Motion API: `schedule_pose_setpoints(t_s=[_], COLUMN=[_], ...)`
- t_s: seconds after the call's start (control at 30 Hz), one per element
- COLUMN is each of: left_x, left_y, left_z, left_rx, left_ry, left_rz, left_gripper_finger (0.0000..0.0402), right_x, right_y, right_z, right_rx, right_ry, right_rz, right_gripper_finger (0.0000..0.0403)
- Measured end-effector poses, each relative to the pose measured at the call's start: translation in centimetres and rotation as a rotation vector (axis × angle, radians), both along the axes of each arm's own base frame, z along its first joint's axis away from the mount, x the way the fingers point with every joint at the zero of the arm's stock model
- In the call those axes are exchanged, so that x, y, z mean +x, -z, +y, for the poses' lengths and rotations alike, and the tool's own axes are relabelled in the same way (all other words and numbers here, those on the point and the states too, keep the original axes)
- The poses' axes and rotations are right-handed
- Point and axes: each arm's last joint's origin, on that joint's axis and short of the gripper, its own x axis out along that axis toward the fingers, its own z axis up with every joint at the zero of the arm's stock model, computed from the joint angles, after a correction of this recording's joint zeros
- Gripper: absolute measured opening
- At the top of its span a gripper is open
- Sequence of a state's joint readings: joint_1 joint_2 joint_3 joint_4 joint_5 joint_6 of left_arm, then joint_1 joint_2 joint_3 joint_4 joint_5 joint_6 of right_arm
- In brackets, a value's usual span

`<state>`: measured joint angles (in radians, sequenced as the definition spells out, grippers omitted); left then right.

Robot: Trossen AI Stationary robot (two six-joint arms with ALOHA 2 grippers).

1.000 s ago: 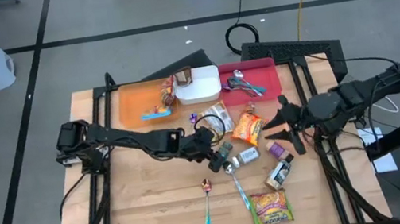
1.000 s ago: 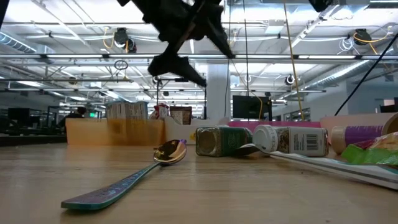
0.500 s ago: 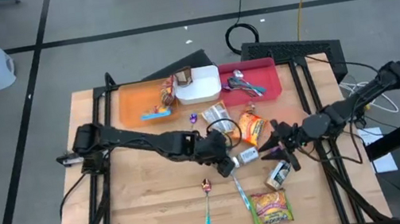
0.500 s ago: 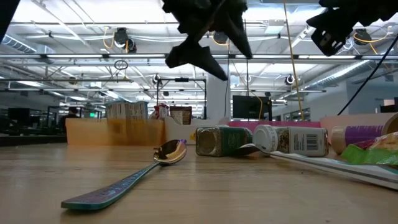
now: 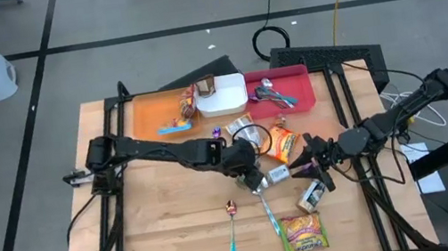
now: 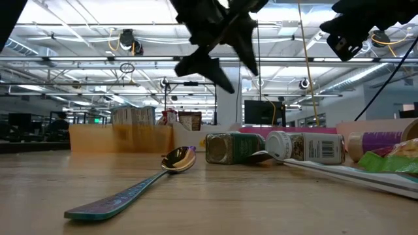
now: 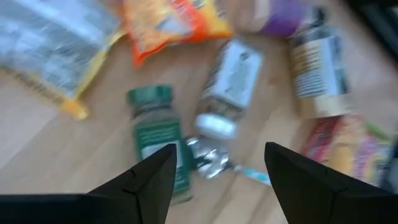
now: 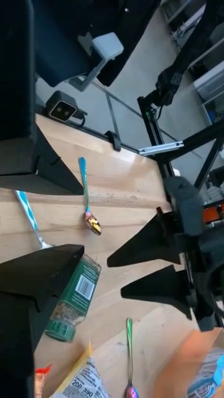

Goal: Pick & Place Food Item
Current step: Put the green seasoning bottle into the white bin

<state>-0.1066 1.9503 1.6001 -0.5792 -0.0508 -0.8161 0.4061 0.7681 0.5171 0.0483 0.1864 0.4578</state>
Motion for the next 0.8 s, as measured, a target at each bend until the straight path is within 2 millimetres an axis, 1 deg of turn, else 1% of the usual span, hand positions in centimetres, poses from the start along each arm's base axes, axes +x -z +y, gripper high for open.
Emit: schedule_pose_setpoints(t_s=[0.17,0.27,0.37,0.53,0.6,0.8], left_x=[0.5,0.5,0.4,0.3,0.4,0.4], left_y=[-0.4,-0.4,-0.3,-0.2,-0.3,-0.3], left_z=[0.0,0.4,0.5,0.1,0.0,-0.5], left_rx=[-0.009,-0.028,-0.035,-0.047,-0.048,-0.061], left_ry=[0.031,0.007,-0.008,0.009,0.011,0.008], left_rz=[-0.060,-0.063,-0.046,-0.039,-0.047,-0.054], left_gripper_finger=[0.0253,0.0268,0.0300,0.0380,0.0394,0.0357], right_x=[0.0,0.0,0.0,0.0,0.0,-0.1], right_y=[0.0,0.1,0.2,0.1,0.1,0.3], right_z=[0.0,0.0,0.0,0.0,0.0,0.0], right_rx=[-0.001,-0.003,-0.005,-0.013,-0.023,-0.034], right_ry=[-0.001,-0.003,-0.003,-0.006,-0.010,-0.012], right_rz=[0.005,0.011,0.015,0.013,0.011,0.022], right_gripper_finger=[0.0130,0.0130,0.0130,0.0130,0.0130,0.0130])
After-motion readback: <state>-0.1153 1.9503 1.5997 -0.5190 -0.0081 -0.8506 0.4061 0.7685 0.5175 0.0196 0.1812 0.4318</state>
